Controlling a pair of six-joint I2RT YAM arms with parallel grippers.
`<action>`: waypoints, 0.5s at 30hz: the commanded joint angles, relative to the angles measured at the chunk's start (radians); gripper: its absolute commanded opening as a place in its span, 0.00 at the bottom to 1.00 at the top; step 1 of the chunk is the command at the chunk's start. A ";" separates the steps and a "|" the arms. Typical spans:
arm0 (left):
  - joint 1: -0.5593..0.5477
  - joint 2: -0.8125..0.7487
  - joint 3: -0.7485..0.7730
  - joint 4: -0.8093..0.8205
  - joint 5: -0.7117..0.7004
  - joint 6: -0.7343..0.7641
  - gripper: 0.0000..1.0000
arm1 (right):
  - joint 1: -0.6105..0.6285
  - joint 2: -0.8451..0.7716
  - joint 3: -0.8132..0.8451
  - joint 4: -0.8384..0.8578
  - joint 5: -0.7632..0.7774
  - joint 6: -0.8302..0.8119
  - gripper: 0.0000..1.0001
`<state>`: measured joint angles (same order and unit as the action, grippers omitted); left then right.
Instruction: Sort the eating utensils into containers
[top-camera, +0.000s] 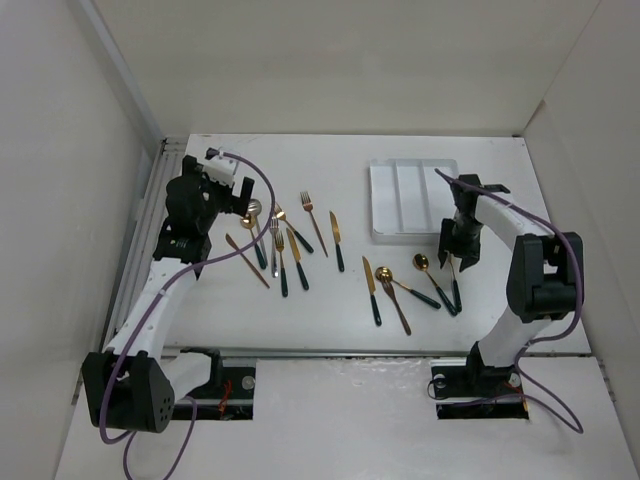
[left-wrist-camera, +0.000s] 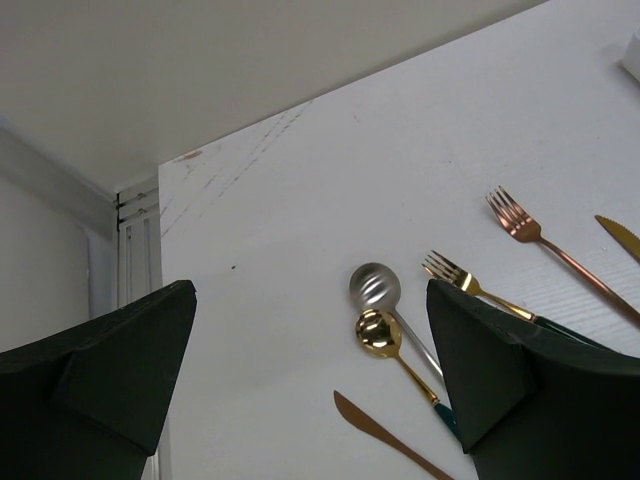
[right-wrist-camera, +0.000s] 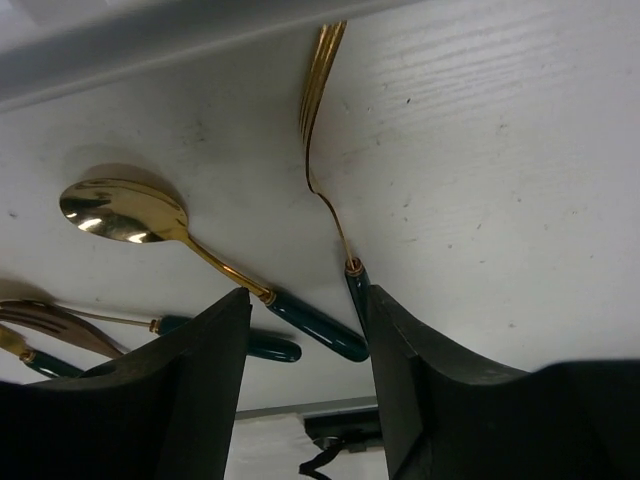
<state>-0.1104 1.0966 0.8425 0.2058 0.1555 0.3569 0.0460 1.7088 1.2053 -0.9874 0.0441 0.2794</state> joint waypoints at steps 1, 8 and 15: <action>-0.005 -0.008 0.006 0.082 -0.004 0.004 1.00 | 0.011 -0.017 -0.003 -0.034 0.042 0.052 0.55; -0.005 0.035 0.024 0.103 -0.004 0.004 1.00 | 0.011 0.092 -0.042 -0.034 0.030 0.061 0.47; -0.005 0.057 0.044 0.112 -0.004 0.013 1.00 | -0.011 0.144 -0.043 -0.025 0.019 0.061 0.42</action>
<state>-0.1108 1.1553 0.8436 0.2554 0.1528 0.3614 0.0441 1.8530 1.1694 -1.0180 0.0483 0.3283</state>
